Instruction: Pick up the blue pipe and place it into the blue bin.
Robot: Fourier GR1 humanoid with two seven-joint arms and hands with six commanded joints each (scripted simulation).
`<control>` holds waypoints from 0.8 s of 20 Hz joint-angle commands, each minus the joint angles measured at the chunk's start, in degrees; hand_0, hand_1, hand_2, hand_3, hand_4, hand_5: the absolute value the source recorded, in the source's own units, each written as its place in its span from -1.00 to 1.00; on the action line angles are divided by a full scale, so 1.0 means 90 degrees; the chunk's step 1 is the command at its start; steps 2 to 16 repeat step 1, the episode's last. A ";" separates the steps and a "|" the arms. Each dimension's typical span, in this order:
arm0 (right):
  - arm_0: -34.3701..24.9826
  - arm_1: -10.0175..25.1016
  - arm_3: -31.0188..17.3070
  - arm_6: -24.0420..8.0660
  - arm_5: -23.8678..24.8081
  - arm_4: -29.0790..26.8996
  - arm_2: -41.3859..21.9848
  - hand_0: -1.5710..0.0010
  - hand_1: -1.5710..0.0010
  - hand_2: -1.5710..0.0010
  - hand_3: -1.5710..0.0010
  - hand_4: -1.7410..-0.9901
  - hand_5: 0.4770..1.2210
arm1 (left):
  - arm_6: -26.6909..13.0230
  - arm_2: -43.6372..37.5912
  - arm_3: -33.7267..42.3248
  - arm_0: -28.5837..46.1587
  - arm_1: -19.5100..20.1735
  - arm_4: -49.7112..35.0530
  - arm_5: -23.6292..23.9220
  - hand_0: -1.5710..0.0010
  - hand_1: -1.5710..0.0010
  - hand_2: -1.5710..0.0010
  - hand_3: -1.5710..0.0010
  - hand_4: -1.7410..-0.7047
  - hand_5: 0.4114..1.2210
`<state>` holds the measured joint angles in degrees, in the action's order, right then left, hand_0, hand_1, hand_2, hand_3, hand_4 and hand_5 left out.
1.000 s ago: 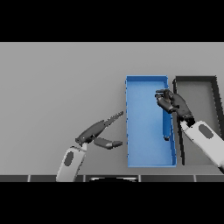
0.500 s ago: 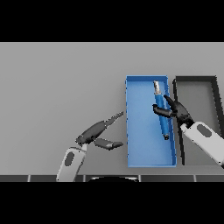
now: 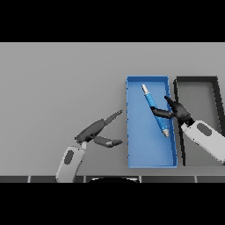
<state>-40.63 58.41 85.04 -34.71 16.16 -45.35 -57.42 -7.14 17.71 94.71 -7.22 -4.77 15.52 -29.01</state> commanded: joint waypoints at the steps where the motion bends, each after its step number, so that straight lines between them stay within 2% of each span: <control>1: 0.0028 -0.0023 0.0035 0.0019 0.0031 0.0001 -0.0016 0.99 0.99 0.99 1.00 0.91 -0.55 | 0.0003 0.0000 -0.0045 0.0004 -0.0009 0.0007 0.0004 1.00 1.00 1.00 1.00 0.65 -0.95; 16: 0.0028 -0.0023 0.0035 0.0019 0.0031 0.0001 -0.0016 0.99 0.99 0.99 1.00 0.91 -0.55 | 0.0003 0.0000 -0.0045 0.0004 -0.0009 0.0007 0.0004 1.00 1.00 1.00 1.00 0.65 -0.95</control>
